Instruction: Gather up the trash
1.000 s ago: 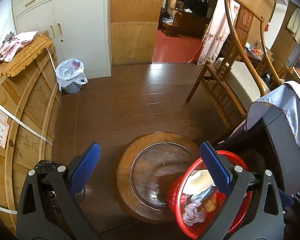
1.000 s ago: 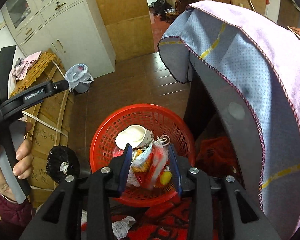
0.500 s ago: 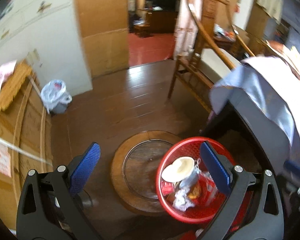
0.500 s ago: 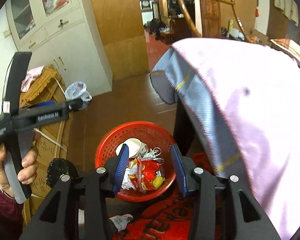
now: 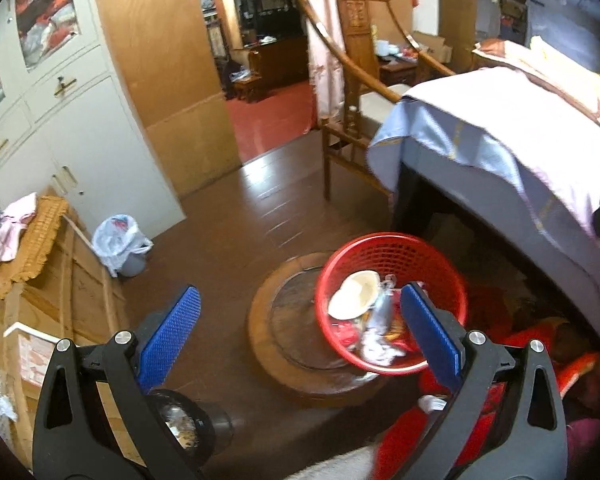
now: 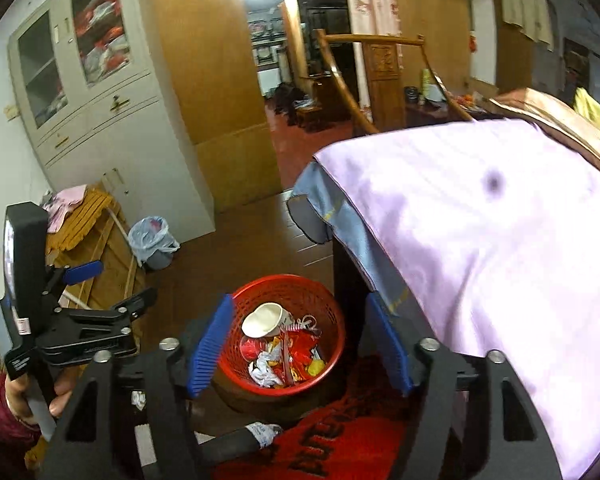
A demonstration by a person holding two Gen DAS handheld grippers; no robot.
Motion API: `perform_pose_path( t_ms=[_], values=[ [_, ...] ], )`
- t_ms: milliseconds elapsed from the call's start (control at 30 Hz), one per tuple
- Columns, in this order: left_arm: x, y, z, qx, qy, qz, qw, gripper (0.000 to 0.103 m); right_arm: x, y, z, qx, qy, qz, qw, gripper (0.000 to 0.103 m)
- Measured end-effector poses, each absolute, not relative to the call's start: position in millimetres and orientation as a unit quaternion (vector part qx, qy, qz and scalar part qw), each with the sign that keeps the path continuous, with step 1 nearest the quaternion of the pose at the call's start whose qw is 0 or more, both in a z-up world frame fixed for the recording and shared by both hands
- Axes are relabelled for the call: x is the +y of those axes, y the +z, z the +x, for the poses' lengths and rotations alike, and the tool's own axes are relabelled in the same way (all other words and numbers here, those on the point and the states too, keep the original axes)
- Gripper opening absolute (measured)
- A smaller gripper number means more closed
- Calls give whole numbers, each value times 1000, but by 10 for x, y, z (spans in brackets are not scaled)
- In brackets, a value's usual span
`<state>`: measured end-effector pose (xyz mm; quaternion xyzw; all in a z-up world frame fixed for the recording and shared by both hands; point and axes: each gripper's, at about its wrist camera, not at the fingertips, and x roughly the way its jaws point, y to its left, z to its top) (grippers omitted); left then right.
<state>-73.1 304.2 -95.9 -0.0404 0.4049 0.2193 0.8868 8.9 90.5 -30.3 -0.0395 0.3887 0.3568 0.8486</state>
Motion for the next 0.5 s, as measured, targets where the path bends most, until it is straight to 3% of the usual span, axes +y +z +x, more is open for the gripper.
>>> perform_pose_path(
  t_ms=[67, 267, 500],
  values=[
    [2946, -937, -762, 399, 210, -27, 892, 96, 850, -405, 37, 400, 342, -35, 850, 76],
    [2768, -957, -767, 385, 210, 10, 899, 96, 816, -880, -33, 464, 320, -34, 825, 77],
    [2716, -1176, -708, 402, 209, 34, 891, 96, 909, -1085, -44, 470, 310, -62, 824, 77]
  ],
)
